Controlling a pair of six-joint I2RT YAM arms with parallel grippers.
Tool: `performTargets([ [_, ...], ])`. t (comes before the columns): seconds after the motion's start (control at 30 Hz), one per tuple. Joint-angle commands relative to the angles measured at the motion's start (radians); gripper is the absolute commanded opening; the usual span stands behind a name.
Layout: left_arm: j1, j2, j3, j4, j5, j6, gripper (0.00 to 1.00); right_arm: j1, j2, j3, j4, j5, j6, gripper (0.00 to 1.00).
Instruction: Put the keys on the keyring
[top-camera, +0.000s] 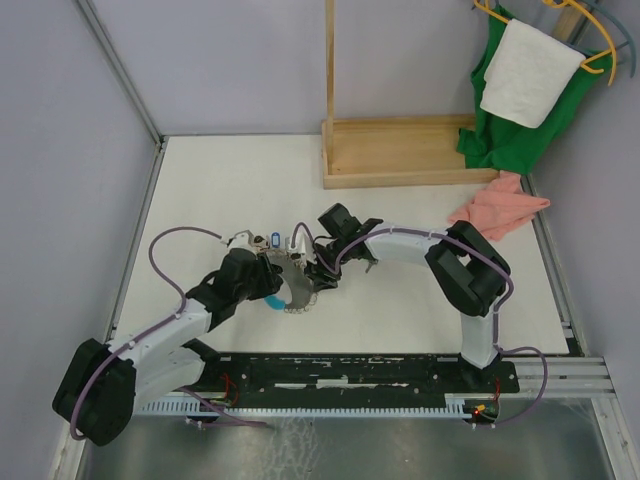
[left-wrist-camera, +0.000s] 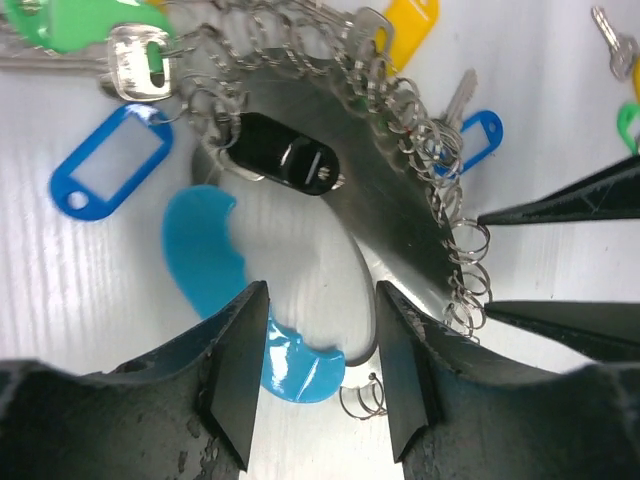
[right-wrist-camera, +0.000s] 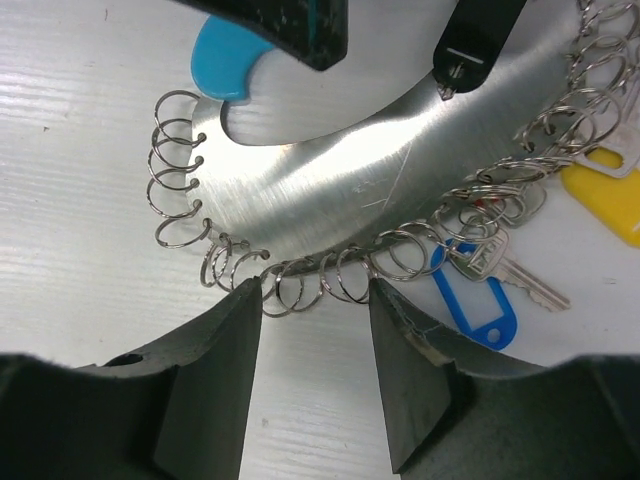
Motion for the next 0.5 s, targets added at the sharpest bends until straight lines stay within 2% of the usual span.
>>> performTargets([
  [0.0,0.006,-0.051,-0.005,-0.104,-0.140,-0.147,0.56,0.025,0.007,0.008,-0.020,0.001,0.023,0.56],
  [0.3,0.005,0.132,0.048,-0.132,-0.228,-0.138,0.57,0.096,-0.040,-0.093,0.040,-0.028,0.113,0.57],
  [0.47,0.006,0.287,0.075,-0.008,-0.121,-0.065,0.51,0.194,-0.111,-0.207,0.179,-0.040,0.227,0.57],
])
